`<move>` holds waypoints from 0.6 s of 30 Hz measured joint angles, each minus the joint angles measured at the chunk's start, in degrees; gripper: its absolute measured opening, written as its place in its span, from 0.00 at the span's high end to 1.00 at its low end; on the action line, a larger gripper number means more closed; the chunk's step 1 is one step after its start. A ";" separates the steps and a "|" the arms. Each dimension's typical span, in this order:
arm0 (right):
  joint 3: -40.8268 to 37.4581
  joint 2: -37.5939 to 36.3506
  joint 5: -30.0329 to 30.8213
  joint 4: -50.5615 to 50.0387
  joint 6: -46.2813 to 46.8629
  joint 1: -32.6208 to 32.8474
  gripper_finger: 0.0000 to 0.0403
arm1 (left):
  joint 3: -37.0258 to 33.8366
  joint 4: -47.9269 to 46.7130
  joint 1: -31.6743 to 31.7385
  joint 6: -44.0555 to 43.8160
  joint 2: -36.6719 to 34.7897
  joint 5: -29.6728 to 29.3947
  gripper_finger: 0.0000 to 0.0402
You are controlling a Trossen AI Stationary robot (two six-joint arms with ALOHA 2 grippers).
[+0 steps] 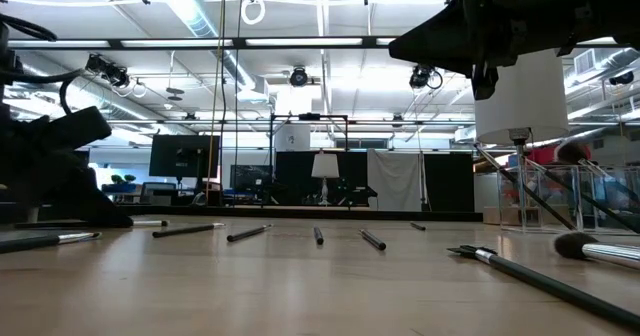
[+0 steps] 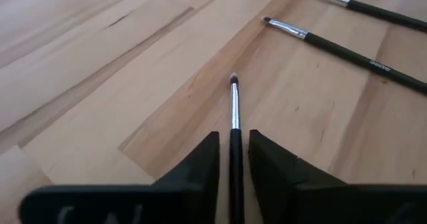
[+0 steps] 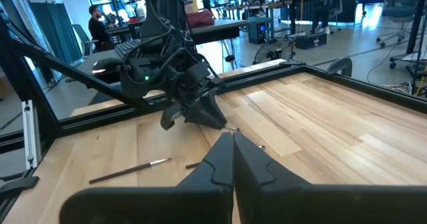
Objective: Put items in baskets/containers
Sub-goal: Put the black eyeshadow brush into the transparent organizer
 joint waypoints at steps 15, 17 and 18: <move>0.00 0.00 0.00 -0.53 -0.01 0.02 1.00 | -3.31 8.91 -1.74 -1.43 1.46 -2.48 0.97; 0.00 0.00 0.00 -0.55 0.00 0.04 1.00 | -3.53 10.61 -2.09 -1.35 1.47 -2.85 0.97; 0.00 0.00 0.00 -0.55 -0.02 0.04 1.00 | -3.56 11.48 -2.25 -1.30 1.49 -3.02 0.97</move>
